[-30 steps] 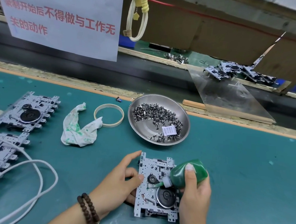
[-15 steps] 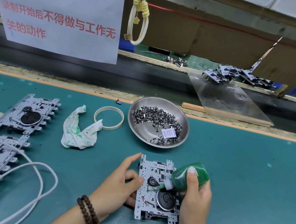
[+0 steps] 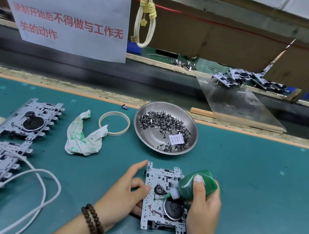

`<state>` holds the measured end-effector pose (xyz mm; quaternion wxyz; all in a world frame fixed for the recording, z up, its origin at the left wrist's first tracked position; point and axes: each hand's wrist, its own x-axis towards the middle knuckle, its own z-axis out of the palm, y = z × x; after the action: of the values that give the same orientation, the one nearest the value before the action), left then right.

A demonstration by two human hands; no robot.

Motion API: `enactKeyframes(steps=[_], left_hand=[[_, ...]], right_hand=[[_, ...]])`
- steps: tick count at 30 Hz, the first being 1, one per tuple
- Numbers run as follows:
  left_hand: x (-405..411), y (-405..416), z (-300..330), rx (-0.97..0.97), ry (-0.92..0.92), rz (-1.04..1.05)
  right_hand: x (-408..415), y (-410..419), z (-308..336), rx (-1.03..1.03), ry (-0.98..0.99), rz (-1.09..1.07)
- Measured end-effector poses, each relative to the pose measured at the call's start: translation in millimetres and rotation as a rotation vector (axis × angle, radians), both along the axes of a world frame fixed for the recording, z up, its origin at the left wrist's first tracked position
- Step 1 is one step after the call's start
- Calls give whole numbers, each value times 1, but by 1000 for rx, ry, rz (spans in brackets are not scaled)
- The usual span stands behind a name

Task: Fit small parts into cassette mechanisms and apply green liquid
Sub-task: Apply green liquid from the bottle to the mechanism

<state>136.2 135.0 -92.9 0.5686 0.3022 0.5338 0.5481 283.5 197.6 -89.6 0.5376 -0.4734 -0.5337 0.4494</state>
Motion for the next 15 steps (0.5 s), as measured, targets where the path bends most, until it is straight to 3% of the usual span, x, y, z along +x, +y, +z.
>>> enactKeyframes(steps=[10,12,15], left_hand=[[0,0,-1,-4,-15,6],[-1,-1,-1,-6,-13,7],[-1,0,-2,-11,-17,11]], right_hand=[[-1,0,1,-22,25,-15],[0,2,4,-77,131,-25],[9,9,9,-235,489,4]])
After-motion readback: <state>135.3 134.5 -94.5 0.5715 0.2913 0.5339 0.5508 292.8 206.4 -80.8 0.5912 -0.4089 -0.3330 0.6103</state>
